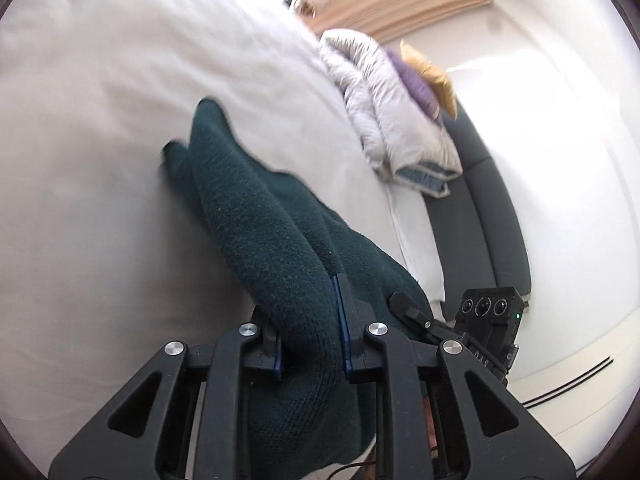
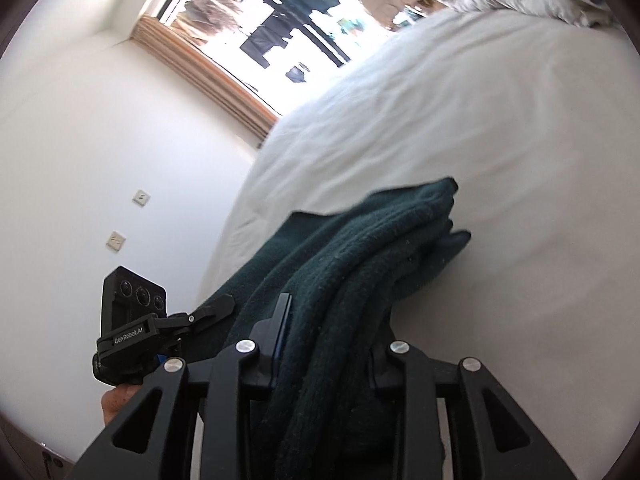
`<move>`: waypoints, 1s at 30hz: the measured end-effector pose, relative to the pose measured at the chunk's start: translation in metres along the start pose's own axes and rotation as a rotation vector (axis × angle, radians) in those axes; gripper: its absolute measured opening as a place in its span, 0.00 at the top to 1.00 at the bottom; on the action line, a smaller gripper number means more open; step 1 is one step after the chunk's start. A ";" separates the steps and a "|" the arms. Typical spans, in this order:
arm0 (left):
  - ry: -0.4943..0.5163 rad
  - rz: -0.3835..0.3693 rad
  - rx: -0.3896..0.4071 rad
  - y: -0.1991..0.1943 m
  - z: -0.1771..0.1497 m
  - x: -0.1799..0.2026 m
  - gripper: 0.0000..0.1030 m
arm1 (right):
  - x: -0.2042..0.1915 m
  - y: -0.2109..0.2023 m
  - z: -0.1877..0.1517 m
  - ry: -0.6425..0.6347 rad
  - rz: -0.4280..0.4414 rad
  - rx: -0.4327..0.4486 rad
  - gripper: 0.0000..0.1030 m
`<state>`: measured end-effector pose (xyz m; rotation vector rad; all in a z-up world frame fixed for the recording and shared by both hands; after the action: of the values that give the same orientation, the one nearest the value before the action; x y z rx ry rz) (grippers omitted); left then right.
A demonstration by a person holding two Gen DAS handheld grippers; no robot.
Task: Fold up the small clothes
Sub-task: 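Open both tools and lift them away from the folded sweater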
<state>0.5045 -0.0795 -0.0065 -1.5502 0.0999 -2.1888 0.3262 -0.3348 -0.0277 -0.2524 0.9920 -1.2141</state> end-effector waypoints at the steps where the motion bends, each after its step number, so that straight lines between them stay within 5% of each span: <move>1: 0.016 0.005 0.017 -0.013 0.004 0.002 0.83 | -0.008 0.001 0.003 -0.011 0.022 0.009 0.69; 4: 0.038 0.025 0.049 -0.056 0.007 -0.005 0.82 | -0.018 0.013 0.002 -0.034 0.051 -0.007 0.69; 8: -0.045 0.075 0.021 -0.072 -0.015 -0.061 0.82 | 0.006 0.057 -0.027 0.016 0.002 -0.123 0.68; 12: -0.137 0.111 0.003 -0.061 -0.047 -0.123 0.76 | 0.054 0.082 -0.067 0.154 -0.037 -0.200 0.38; 14: -0.109 0.096 0.039 -0.067 -0.053 -0.125 0.76 | 0.062 0.073 -0.072 0.162 -0.004 -0.158 0.38; 17: -0.062 0.168 0.038 -0.059 -0.052 -0.112 0.73 | 0.062 0.063 -0.073 0.167 -0.048 -0.142 0.32; 20: 0.047 0.278 0.067 -0.072 -0.059 -0.081 0.72 | 0.055 0.034 -0.074 0.151 -0.094 -0.077 0.32; 22: 0.203 0.415 0.112 -0.089 -0.071 -0.048 0.52 | 0.045 0.008 -0.077 0.095 -0.149 -0.019 0.30; 23: 0.284 0.482 0.153 -0.099 -0.079 -0.031 0.31 | 0.038 -0.005 -0.079 0.062 -0.186 0.013 0.30; 25: 0.439 0.580 0.268 -0.117 -0.099 0.010 0.24 | 0.022 -0.033 -0.085 -0.009 -0.257 0.088 0.26; 27: 0.575 0.648 0.358 -0.128 -0.120 0.050 0.04 | 0.001 -0.064 -0.093 -0.086 -0.324 0.176 0.22; 30: 0.740 0.768 0.509 -0.143 -0.155 0.106 0.00 | -0.037 -0.108 -0.107 -0.204 -0.401 0.324 0.11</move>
<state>0.2898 -0.0250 0.0742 -0.2840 0.2835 -1.8156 0.1745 -0.3085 -0.0015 -0.3207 0.5684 -1.6568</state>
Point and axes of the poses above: each gripper's, at about its wrist camera, not at the fingertips, and y roughly the way its jaws point, x to its right, z to its top, the point moved 3 cm from there along y, roughly the way its jaws point, and after that the axes turned 10 degrees about -z, right-handed, at the moved point
